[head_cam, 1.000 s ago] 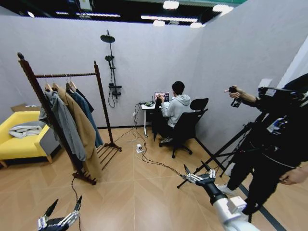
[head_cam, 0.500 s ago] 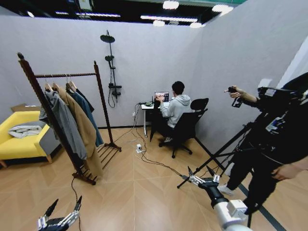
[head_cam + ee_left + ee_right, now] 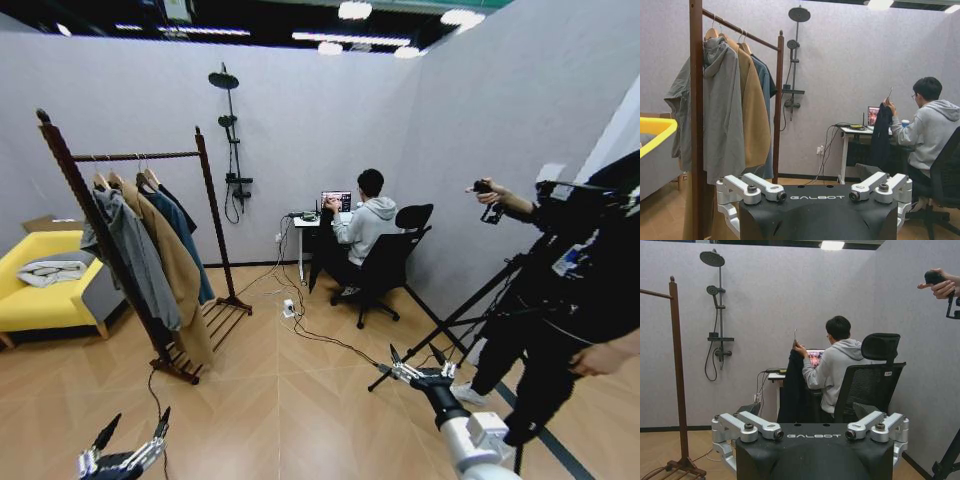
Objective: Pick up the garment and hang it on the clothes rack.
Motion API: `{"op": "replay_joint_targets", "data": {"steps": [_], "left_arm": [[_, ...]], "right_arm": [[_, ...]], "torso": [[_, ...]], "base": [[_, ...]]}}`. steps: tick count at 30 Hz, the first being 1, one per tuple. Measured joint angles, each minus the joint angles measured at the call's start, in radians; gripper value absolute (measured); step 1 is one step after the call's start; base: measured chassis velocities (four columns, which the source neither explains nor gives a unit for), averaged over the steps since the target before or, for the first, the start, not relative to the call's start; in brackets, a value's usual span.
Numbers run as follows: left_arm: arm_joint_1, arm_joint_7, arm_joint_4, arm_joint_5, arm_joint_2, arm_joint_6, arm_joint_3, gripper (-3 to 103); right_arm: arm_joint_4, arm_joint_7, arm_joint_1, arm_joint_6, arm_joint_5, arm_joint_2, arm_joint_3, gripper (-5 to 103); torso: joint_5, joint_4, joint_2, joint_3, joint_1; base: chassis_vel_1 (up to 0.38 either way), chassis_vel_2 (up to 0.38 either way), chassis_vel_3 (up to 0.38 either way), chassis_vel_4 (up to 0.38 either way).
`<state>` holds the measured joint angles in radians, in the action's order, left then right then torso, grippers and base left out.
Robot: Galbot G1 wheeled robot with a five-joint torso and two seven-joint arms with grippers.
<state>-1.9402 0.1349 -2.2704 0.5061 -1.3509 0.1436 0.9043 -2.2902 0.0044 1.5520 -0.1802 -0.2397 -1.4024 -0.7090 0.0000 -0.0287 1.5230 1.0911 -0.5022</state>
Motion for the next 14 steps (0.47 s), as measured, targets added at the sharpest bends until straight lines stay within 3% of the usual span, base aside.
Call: {"op": "replay_joint_targets", "data": {"steps": [14], "left_arm": [[0.0,0.0,0.0,0.0,0.0,0.0,0.0,100]], "right_arm": [[0.023,-0.002,-0.005,0.015,-0.005,-0.006,0.011,100]], "torso": [[0.0,0.0,0.0,0.0,0.0]], "base": [[0.0,0.0,0.0,0.0]]}}
